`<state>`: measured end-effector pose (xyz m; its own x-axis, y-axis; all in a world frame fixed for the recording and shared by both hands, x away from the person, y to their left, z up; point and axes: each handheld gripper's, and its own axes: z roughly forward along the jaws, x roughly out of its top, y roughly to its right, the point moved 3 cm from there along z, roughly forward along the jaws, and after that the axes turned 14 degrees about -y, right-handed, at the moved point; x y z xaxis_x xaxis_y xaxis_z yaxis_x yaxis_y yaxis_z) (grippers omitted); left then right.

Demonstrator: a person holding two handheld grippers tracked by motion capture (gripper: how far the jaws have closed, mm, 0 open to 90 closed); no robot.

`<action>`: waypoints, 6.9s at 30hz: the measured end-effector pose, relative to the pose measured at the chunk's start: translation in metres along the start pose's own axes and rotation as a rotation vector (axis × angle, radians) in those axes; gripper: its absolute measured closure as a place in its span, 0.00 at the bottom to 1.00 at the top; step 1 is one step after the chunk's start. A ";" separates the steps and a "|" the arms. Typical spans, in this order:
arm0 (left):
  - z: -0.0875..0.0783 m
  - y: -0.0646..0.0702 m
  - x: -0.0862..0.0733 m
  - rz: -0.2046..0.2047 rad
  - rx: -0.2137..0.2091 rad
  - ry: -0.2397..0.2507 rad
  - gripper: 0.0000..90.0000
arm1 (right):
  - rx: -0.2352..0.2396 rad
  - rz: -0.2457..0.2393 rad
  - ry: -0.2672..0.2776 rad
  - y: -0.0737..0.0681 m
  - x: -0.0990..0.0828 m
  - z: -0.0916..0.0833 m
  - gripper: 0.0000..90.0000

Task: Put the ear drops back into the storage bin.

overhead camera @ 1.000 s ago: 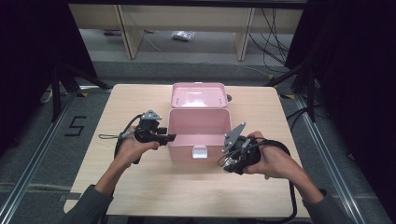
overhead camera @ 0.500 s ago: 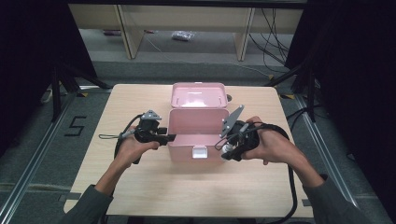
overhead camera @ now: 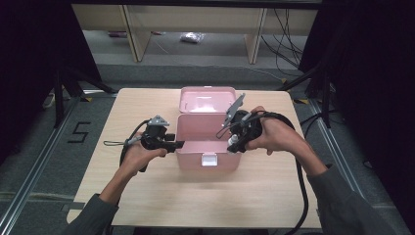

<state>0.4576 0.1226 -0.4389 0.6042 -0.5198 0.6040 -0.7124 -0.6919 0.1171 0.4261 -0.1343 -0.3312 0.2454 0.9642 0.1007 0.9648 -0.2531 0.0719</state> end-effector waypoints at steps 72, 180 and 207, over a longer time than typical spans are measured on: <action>0.000 0.000 0.000 -0.004 -0.003 0.002 0.57 | -0.022 -0.048 -0.157 0.057 0.046 0.107 0.67; 0.001 0.002 0.000 0.018 0.012 -0.006 0.57 | -0.163 0.541 0.294 0.138 -0.016 0.055 0.47; -0.001 0.012 -0.004 0.020 0.010 -0.020 0.57 | -0.171 0.672 0.296 0.165 -0.017 0.071 0.51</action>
<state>0.4466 0.1165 -0.4390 0.5969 -0.5434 0.5902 -0.7208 -0.6863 0.0972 0.5881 -0.1865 -0.3911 0.7169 0.5427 0.4377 0.5826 -0.8111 0.0514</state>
